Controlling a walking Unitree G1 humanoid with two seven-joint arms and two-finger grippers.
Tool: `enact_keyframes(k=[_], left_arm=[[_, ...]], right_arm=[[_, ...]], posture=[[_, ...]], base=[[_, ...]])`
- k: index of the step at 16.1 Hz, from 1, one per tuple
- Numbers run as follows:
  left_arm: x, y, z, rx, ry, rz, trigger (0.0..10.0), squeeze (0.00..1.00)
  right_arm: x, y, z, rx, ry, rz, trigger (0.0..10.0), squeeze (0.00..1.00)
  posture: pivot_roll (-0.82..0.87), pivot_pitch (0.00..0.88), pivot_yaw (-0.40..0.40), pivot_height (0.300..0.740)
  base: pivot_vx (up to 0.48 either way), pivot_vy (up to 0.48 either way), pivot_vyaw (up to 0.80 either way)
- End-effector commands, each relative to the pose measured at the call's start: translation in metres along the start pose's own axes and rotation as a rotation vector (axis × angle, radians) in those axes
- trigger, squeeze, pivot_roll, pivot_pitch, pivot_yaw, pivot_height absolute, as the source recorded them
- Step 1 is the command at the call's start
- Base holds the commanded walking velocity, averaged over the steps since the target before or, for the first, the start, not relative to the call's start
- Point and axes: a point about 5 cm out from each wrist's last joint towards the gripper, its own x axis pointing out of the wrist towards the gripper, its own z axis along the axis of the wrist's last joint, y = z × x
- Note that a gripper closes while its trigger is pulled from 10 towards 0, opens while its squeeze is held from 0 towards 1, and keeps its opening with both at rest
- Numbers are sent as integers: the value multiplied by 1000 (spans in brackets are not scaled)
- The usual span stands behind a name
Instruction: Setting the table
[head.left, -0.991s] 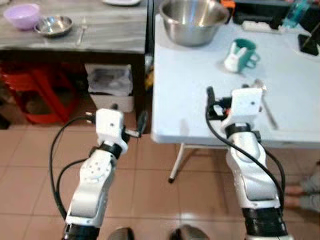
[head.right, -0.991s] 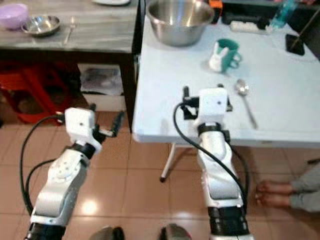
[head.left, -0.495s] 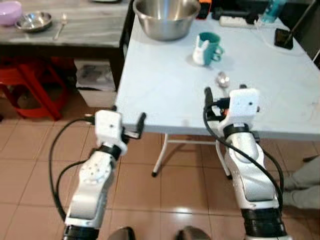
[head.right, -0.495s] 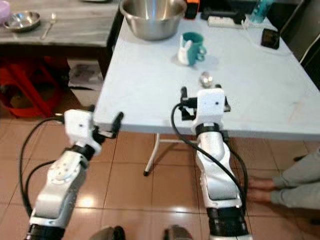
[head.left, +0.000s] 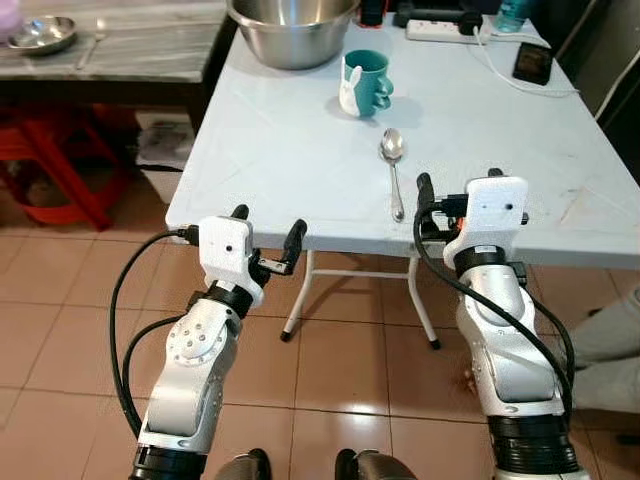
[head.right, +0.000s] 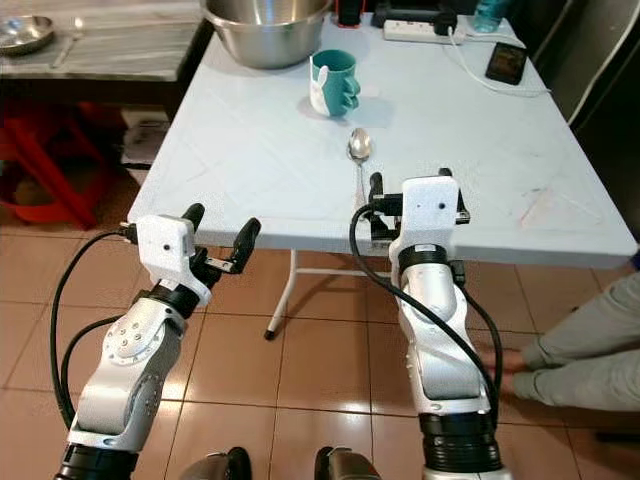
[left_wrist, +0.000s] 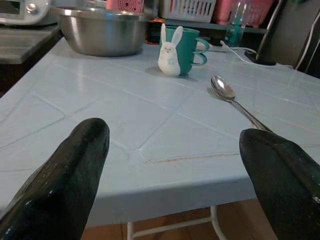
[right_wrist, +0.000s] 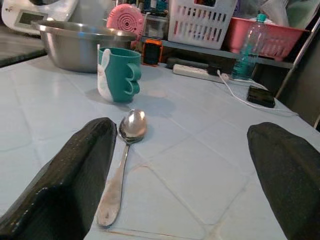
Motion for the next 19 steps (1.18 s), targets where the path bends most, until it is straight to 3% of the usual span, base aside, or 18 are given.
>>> enact_keyframes(k=[1,12,19], left_arm=[[-2,1,1,4,-3,-15,10000,0],[2,-11,2,-40,-10,-61,10000,0],[7,-8,5,-59,-24,-39,10000,0]], right_arm=[[1,0,4,3,-21,1,10000,0],[-1,3,4,2,-19,14,10000,0],[0,4,5,2,-19,15,10000,0]], posture=[[-139,216,5,740],[-143,235,11,740],[-147,255,8,740]], base=[[0,0,0],[309,0,0],[180,0,0]])
